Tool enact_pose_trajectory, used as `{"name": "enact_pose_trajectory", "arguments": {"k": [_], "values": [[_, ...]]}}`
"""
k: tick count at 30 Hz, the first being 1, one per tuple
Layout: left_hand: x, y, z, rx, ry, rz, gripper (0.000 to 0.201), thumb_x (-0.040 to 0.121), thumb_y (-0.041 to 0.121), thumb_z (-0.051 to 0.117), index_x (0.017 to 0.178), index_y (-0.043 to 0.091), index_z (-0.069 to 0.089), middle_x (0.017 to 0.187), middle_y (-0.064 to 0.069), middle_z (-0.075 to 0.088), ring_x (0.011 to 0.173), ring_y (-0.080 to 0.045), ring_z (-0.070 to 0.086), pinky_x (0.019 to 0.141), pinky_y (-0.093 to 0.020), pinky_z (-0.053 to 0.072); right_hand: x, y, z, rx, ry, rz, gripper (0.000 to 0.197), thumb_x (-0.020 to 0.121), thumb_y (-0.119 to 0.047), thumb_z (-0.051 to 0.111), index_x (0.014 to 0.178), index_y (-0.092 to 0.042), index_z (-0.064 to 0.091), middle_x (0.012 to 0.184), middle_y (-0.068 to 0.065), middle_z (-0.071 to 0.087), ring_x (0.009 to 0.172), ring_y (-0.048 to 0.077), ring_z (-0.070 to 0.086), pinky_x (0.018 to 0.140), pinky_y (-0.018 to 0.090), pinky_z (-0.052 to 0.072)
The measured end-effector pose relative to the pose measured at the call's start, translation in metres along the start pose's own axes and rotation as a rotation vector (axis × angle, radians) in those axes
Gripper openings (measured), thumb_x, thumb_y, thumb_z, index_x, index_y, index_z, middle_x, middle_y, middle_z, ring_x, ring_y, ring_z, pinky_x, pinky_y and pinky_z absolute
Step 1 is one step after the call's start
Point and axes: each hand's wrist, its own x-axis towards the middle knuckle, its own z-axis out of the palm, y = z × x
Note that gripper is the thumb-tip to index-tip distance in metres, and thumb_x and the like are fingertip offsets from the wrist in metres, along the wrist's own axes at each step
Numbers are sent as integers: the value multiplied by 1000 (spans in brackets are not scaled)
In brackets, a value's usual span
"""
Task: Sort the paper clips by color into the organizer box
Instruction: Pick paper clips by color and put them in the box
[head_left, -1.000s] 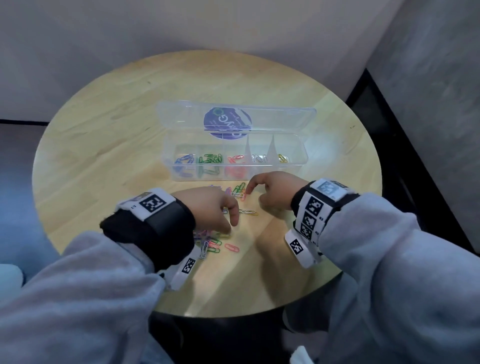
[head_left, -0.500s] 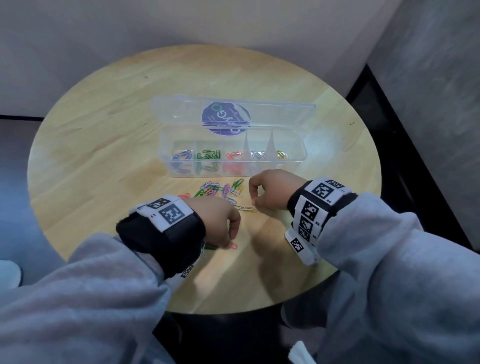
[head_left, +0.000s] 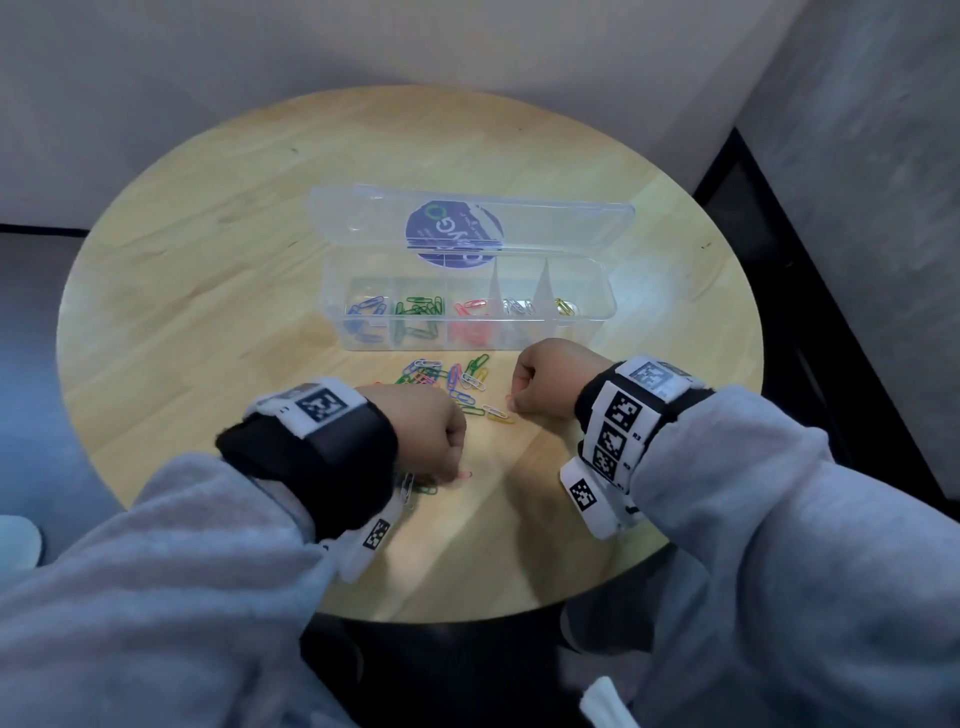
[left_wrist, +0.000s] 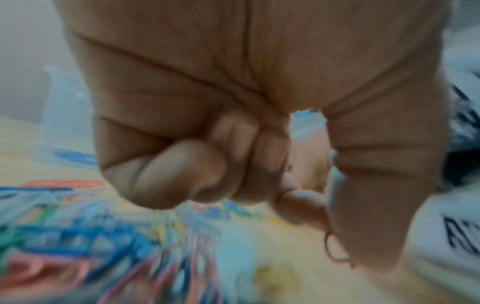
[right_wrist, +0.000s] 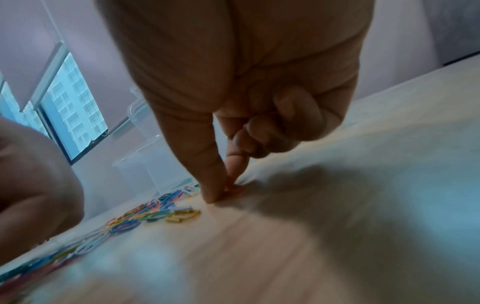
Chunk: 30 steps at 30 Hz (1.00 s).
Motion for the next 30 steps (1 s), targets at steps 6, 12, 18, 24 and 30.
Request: {"name": "enact_pose_trajectory", "arguments": {"k": [6,12,18,24,30], "values": [[-21,-25,-35,-723,163,67,16,48,27,66,48,20,51,69,-11,55,59,-18,47,59,-25,39,-3,1,1,86,-29,8,20,80,-20,65,65,-18,53,76,1,58,75,19,54,67,26,45],[-29,-40,-38,-1323,237,66,37,62,-5,46,34,19,39,52,-3,55,36,-6,44,39,-12,36,-11,-4,-2,415,-64,-46,20,76,-9,61,62,-18,50,71,4,64,61,18,56,70,31,51],[-33,-54,-29,-1558,313,-72,46,81,-8,33,43,17,41,51,-3,50,38,-7,39,37,-10,35,-15,-16,5,830,-168,-83,24,86,11,50,76,-10,47,63,10,53,46,14,50,44,19,45],[-36,-57,-28,-1509,303,-203,21,86,8,46,67,16,45,51,2,44,38,-6,34,34,-9,25,-11,-22,10,1131,-195,29,25,89,11,33,79,0,53,64,10,43,54,21,45,49,26,45],[-31,-50,-12,-361,275,-219,5,80,24,62,76,22,59,74,6,57,70,-14,50,67,-24,42,-12,-23,5,1176,-127,118,26,92,1,31,72,-3,48,66,10,42,58,22,48,42,22,45]]}}
